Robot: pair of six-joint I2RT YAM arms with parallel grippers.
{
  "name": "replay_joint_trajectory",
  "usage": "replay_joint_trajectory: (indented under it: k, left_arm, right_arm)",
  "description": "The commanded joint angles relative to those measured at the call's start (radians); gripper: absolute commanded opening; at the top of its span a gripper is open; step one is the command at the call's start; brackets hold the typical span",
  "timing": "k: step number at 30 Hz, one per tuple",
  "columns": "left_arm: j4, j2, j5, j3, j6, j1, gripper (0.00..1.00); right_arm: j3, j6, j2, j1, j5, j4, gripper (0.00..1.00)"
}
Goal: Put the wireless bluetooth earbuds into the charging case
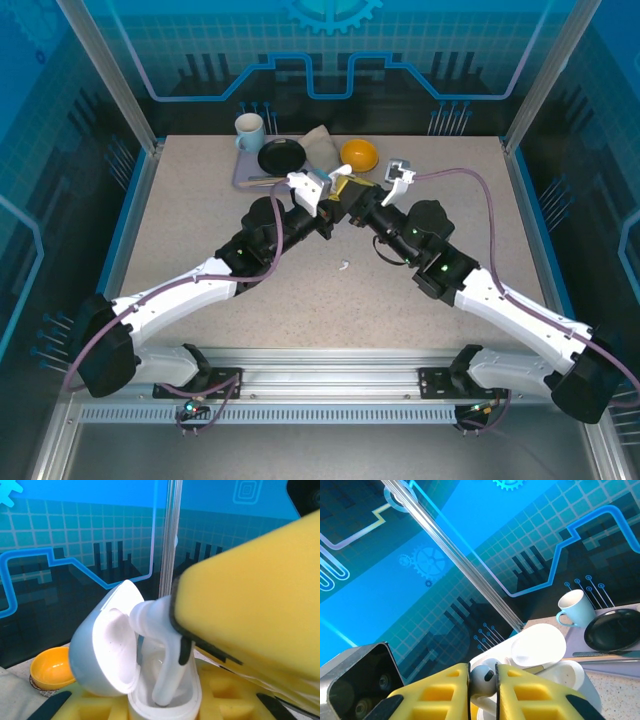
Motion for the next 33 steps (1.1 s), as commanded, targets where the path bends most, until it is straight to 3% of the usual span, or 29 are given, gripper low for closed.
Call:
replay_joint_trajectory:
  k: [1,17,24,33]
  left_arm:
    - [0.037,-0.009,0.012,0.045,0.01,-0.007,0.0]
    - [0.03,-0.005,0.024,0.054,0.008,-0.006,0.0]
    - [0.027,-0.008,0.022,0.044,0.003,-0.007,0.0]
    - [0.033,-0.02,0.018,0.019,-0.003,-0.007,0.0]
  right_arm:
    - [-0.006,-0.013,-0.022,0.012,0.01,-0.023,0.18]
    - [0.038,-0.035,0.044,0.015,-0.018,-0.105,0.19]
    - [0.061,-0.03,0.049,0.015,-0.009,-0.192,0.44]
    - [0.1,-0.017,0.044,0.002,-0.009,-0.232,0.5]
